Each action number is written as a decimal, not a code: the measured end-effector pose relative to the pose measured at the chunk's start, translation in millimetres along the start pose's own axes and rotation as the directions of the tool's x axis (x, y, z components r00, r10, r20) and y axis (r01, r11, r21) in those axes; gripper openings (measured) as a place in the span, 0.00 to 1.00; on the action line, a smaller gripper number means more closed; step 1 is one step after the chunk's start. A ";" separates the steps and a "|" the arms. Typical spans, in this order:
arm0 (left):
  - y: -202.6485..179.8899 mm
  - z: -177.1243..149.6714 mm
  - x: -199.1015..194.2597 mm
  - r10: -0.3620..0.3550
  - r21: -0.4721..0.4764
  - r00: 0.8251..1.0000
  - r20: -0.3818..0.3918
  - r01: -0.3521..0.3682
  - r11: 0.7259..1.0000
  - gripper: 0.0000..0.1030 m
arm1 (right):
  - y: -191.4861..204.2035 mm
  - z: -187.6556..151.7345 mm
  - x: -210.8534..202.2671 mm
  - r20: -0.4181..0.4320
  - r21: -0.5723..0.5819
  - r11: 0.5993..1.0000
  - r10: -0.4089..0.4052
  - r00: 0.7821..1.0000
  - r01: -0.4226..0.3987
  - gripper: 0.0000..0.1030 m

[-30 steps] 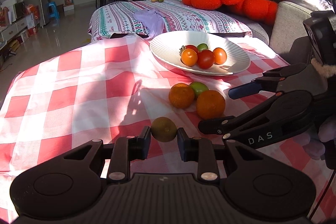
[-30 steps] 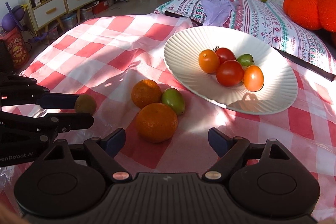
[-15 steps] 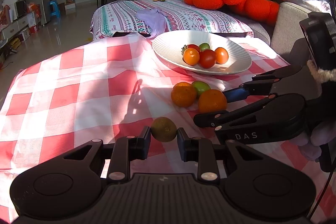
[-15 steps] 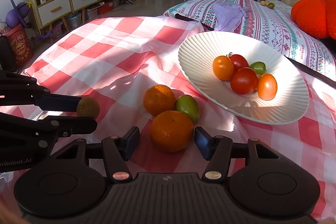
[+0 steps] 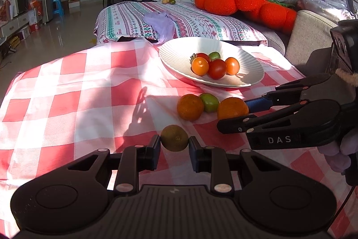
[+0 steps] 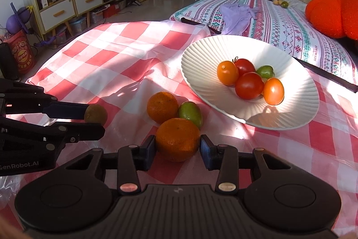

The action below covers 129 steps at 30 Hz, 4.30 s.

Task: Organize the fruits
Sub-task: 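Carry the brownish fruit and large orange onto the plate and open both tools, then withdraw both tools from the plate toward the last orange and lime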

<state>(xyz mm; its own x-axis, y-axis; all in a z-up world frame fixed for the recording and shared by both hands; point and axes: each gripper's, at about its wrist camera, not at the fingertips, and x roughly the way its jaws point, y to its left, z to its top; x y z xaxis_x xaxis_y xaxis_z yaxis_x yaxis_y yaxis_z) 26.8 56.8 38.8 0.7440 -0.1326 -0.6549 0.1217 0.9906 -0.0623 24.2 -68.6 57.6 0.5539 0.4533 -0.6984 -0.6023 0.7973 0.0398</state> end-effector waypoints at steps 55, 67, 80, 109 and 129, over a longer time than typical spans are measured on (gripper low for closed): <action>-89.2 77.5 108.7 -0.116 -0.024 0.993 0.039 0.117 0.993 0.42 | -145.5 47.8 15.6 0.118 0.271 0.961 -0.098 0.988 0.063 0.44; -73.7 68.1 59.9 -0.094 0.005 0.994 0.059 0.094 0.996 0.71 | -140.2 39.9 -13.8 0.101 0.291 0.950 -0.148 0.984 0.113 0.62; -42.2 52.2 23.4 -0.027 0.018 0.999 0.036 0.027 0.999 0.93 | -106.0 32.8 -27.9 0.065 0.233 0.961 -0.166 0.984 0.147 0.75; -18.2 10.3 54.3 0.091 0.011 0.994 0.058 -0.092 0.996 0.98 | -52.3 -19.9 -17.3 -0.003 0.022 0.990 -0.137 0.991 0.137 0.98; -24.7 24.0 64.7 0.011 0.045 0.999 0.052 -0.013 0.999 0.43 | -47.1 -21.6 -9.2 -0.026 0.008 0.990 -0.138 0.990 0.138 0.98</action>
<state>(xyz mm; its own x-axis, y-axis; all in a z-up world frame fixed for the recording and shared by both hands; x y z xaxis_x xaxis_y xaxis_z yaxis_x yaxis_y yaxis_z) 87.8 22.9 16.0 0.7784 -0.1232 -0.6156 0.1413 0.9898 -0.0194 35.0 -118.9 46.7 0.6164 0.3288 -0.7155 -0.5159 0.8551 -0.0514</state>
